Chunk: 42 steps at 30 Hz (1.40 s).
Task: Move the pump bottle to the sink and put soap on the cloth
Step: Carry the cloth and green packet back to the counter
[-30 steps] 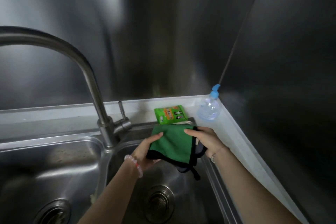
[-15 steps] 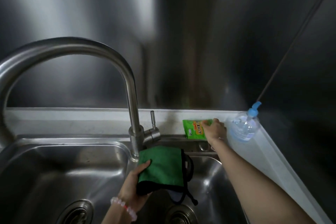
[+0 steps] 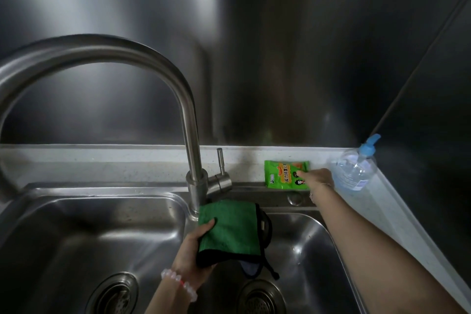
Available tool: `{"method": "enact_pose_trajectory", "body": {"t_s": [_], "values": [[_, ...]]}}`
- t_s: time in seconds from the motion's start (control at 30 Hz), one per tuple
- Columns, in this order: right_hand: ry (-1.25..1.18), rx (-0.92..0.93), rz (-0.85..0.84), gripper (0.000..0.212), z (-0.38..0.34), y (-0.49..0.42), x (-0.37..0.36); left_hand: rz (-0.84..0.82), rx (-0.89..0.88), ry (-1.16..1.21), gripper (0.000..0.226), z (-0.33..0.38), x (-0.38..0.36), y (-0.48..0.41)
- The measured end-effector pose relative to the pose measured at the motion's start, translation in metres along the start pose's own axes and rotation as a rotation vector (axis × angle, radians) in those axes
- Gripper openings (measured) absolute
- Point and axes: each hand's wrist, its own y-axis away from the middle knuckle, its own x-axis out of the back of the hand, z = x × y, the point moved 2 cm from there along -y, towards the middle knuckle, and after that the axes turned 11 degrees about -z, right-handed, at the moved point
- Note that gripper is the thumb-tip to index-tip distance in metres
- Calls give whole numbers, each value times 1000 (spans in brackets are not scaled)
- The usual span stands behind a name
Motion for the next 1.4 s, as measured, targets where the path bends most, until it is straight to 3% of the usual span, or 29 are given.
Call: {"method": "enact_pose_trajectory", "body": {"t_s": [0.17,0.47,0.57,0.63,0.9,1.07,1.4], "values": [[-147,43,-29,34,1,9,3,2,-15,7,25,2,3,1],[-715,-20,-175,38,13,59,16,-18,-33,15,28,11,0,13],[-815,-51,-198,25,29,73,21,-48,-48,22,32,14,-3,18],[-837,-54,-228,12,41,86,24,-55,-55,41,39,15,-4,21],[-990,62,-333,39,86,173,30,-99,-88,27,23,14,-6,58],[-993,94,-387,12,108,233,31,-102,-122,62,24,15,4,109],[-979,106,-478,7,143,352,6,-49,-235,97,26,1,44,264]]}}
